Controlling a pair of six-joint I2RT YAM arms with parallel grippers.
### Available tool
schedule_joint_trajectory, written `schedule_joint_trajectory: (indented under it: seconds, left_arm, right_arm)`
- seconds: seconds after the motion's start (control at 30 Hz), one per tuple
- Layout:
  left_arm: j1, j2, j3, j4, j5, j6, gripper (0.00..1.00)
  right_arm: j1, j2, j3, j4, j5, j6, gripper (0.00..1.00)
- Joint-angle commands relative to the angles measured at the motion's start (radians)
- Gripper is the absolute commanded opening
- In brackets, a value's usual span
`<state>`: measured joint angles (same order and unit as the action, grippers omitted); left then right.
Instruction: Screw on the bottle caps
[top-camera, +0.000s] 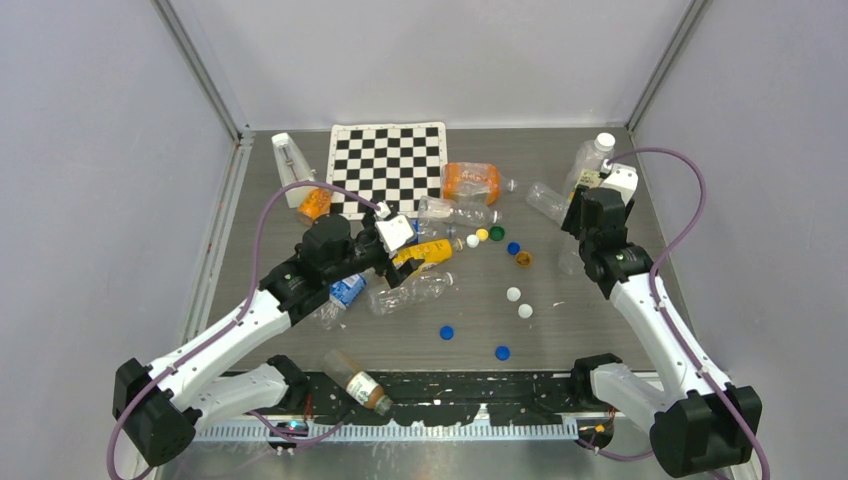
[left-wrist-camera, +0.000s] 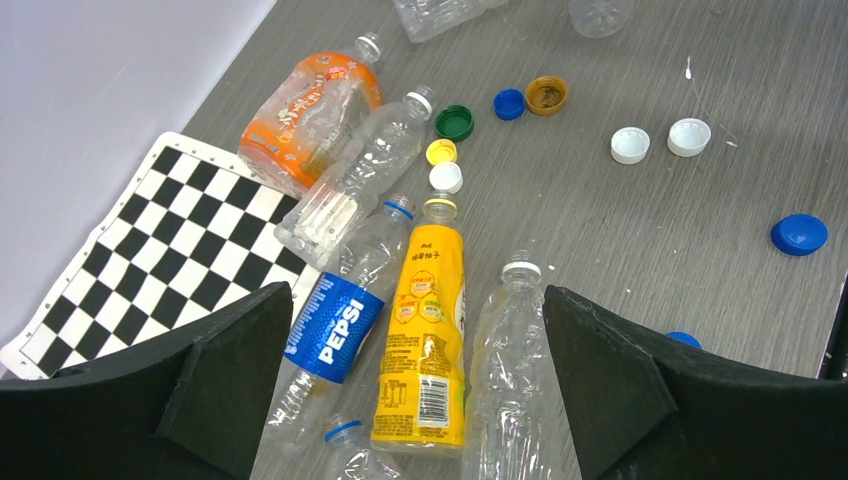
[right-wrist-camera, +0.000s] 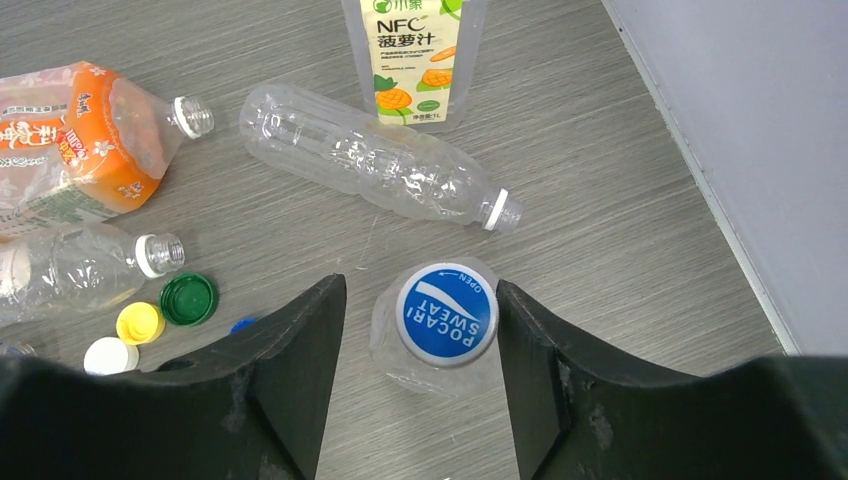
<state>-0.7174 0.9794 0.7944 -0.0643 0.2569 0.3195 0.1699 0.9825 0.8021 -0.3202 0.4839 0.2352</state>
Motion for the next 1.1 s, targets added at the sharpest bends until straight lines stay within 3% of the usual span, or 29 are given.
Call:
schedule_joint_trajectory:
  seconds: [0.0,0.43,0.6,1.07]
  left_arm:
    - [0.006,-0.018,-0.003,0.046,0.008,-0.007,1.00]
    - [0.006,-0.039,-0.003,0.039,-0.003,-0.007,1.00]
    - [0.007,-0.084,0.003,0.008,-0.022,-0.006,1.00]
    - [0.006,-0.353,0.033,-0.202,-0.166,0.034,1.00]
  right_arm:
    - [-0.001,-0.002,0.052,0.002,0.013,0.001,0.63]
    - [-0.001,-0.108,0.103,-0.086,0.031,0.001,0.74]
    - [0.000,-0.242,0.165,-0.147,-0.018,-0.052,0.80]
    - [-0.002,-0.651,0.171,-0.156,-0.087,-0.216,0.81]
